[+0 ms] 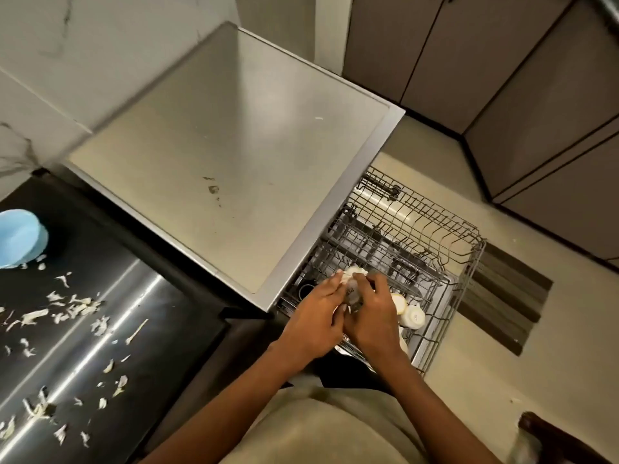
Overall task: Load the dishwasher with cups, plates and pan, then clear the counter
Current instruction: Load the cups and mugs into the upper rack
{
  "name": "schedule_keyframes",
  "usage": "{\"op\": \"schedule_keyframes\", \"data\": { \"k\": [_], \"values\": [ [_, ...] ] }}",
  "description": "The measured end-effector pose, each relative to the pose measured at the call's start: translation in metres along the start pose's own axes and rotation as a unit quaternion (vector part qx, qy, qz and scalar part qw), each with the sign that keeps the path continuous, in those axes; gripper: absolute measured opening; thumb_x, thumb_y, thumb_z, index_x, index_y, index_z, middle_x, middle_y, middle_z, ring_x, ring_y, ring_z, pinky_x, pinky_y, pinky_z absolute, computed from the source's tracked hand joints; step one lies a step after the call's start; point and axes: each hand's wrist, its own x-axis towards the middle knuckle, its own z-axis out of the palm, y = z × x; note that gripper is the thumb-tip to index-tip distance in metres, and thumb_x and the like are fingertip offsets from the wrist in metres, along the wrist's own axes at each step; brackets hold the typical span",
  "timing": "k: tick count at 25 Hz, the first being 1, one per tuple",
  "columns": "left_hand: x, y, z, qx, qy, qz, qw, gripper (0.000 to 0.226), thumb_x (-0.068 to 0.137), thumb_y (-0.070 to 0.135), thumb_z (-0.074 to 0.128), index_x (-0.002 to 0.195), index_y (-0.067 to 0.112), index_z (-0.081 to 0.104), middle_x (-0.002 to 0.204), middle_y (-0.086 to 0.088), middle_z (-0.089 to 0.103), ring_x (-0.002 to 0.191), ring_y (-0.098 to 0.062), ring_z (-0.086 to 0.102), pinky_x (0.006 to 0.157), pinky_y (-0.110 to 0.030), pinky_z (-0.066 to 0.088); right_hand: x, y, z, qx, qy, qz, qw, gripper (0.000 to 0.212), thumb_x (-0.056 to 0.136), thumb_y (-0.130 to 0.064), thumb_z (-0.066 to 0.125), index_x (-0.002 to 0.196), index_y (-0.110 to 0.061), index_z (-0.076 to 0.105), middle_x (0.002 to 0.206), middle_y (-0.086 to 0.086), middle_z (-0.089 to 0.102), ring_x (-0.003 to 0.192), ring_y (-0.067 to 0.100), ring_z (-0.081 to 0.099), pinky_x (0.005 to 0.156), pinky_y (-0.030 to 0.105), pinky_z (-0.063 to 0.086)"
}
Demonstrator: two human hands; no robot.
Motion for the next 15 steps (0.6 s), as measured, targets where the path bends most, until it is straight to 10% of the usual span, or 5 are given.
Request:
{"op": "schedule_keyframes", "data": {
  "k": [15],
  "values": [
    [0.118, -0.048, 0.06, 0.045, -0.175, -0.154, 0.972, 0.074, 0.086, 0.001, 0.053, 0.155, 0.011, 0.029, 0.166, -0.005, 0.012, 0.152, -0.023, 0.015, 0.122, -0.034, 0.024, 0.112, 0.096, 0.081, -0.013, -0.149, 0.114, 0.982, 0.048, 0.091, -0.027, 0.069, 0.135, -0.012, 0.055, 0.121, 0.004, 0.05, 0.098, 0.024, 0.058, 0.077, 0.028, 0.051]
  ]
}}
